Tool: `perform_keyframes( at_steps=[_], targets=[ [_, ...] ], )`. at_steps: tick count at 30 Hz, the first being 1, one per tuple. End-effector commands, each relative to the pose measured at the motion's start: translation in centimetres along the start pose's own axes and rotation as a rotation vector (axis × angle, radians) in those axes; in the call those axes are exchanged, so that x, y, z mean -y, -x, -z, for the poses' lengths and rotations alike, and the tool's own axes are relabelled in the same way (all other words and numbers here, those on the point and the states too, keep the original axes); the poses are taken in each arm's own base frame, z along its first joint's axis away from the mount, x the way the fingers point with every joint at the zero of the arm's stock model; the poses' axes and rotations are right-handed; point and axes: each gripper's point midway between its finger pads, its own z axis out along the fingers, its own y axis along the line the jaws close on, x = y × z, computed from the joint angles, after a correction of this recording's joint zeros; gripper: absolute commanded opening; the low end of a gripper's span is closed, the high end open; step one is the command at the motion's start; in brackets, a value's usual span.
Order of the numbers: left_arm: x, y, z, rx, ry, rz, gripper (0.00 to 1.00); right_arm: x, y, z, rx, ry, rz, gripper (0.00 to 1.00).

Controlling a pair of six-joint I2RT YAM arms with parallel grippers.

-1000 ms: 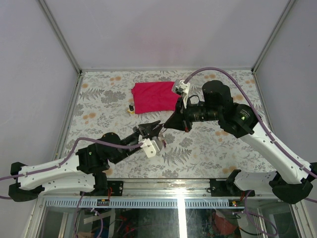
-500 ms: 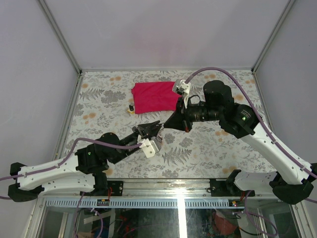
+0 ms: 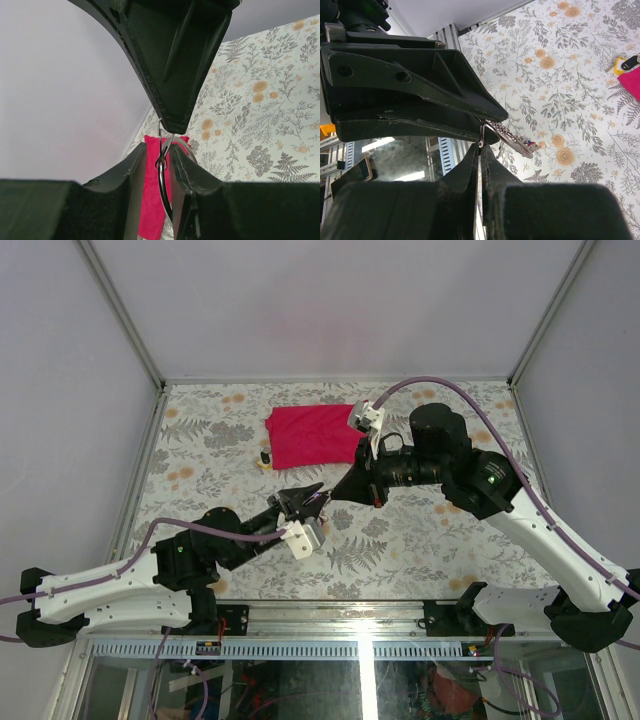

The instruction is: Put the keys on the keyring

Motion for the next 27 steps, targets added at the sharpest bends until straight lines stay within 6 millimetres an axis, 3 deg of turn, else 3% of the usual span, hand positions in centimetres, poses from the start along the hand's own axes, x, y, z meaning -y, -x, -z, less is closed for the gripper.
perform_keyframes(
  at_steps=[1,7,13,23,25,27],
  targets=[
    [-1.8,2.5,0.0,0.088,0.056,0.034,0.24,-1.1,0.7,0.5,0.029,0.046,0.010,0.00],
    [-1.7,2.5,-0.1,0.093,0.051,0.038,0.20,-1.1,0.5,0.4,0.025,0.046,0.008,0.00],
    [-1.7,2.6,0.0,0.107,0.057,0.036,0.01,-0.9,0.3,0.4,0.021,0.043,0.007,0.00],
    [-1.5,2.2,0.2,0.111,0.055,0.002,0.00,-0.7,0.4,0.5,0.025,0.024,0.012,0.00],
    [-1.6,1.8,0.2,0.089,0.065,-0.001,0.00,-0.5,0.5,0.6,0.032,0.011,0.024,0.07],
    [-1.7,1.4,0.2,0.068,0.078,0.000,0.00,-0.3,0.8,1.0,0.050,-0.012,0.046,0.20]
  ],
)
